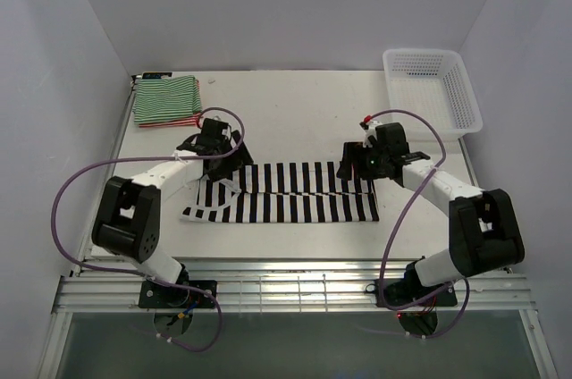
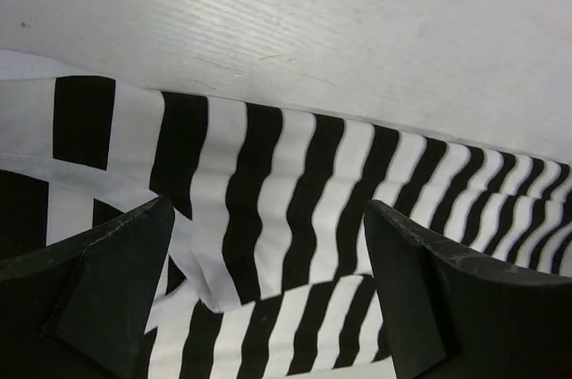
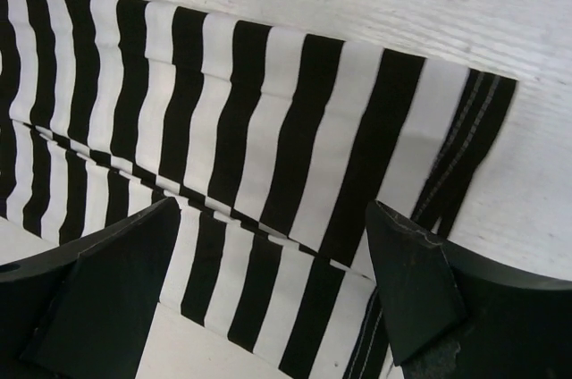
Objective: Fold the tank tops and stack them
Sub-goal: Fold the tank top
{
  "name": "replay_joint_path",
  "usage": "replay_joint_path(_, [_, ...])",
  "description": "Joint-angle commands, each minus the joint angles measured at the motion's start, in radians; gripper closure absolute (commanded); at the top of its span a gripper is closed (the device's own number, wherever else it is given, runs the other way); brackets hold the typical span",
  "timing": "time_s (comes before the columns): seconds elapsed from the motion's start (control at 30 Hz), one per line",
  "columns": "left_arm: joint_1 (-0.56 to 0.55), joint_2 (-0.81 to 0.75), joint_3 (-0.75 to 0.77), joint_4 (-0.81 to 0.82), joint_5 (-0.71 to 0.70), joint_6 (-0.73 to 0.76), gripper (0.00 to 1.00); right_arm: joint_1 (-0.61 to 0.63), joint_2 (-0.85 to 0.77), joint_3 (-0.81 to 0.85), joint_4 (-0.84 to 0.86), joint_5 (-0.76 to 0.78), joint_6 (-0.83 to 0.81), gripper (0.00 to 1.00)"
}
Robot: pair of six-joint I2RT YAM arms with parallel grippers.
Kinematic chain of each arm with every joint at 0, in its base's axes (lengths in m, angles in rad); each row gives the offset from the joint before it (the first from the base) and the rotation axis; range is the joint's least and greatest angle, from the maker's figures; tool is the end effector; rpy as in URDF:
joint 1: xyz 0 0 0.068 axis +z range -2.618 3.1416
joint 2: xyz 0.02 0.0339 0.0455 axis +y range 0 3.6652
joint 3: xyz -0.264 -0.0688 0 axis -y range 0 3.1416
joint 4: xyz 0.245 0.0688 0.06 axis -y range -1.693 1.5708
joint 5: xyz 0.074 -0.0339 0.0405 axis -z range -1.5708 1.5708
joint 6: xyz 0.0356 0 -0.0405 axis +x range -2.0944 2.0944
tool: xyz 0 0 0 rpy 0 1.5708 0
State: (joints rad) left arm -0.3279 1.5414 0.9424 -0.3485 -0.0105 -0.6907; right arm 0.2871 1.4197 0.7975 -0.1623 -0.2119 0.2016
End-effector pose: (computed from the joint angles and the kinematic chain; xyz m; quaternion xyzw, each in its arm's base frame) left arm 0.2959 -0.1003 0.1998 -0.1733 0.9359 -0.1451 0.2701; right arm 0.2773 0.0897 0.2036 -0.0797 0.9160 0.1869 0.3460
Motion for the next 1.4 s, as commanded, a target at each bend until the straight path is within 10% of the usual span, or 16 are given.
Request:
replay_joint_path(0.0, [0.021,0.078,0.035,-0.041,-0.017,-0.041,0.02,0.014,0.077,0.054,0.041,-0.058,-0.019,0.10])
replay_joint_path(0.43, [0.052,0.518,0.297,0.034,0.130,0.003,0.02,0.030,0.125,-0.102,0.038,-0.066,0.041,0.10])
replay_joint_path(0.87, [-0.057,1.201,1.378,-0.133,0.250,0.020,0.02,0.314,-0.226,-0.366,-0.082,-0.237,0.238,0.10])
replay_joint_path(1.37, [-0.094,1.261,1.355,0.295,0.437,-0.034,0.02,0.581,-0.148,-0.235,0.041,-0.268,0.291,0.10])
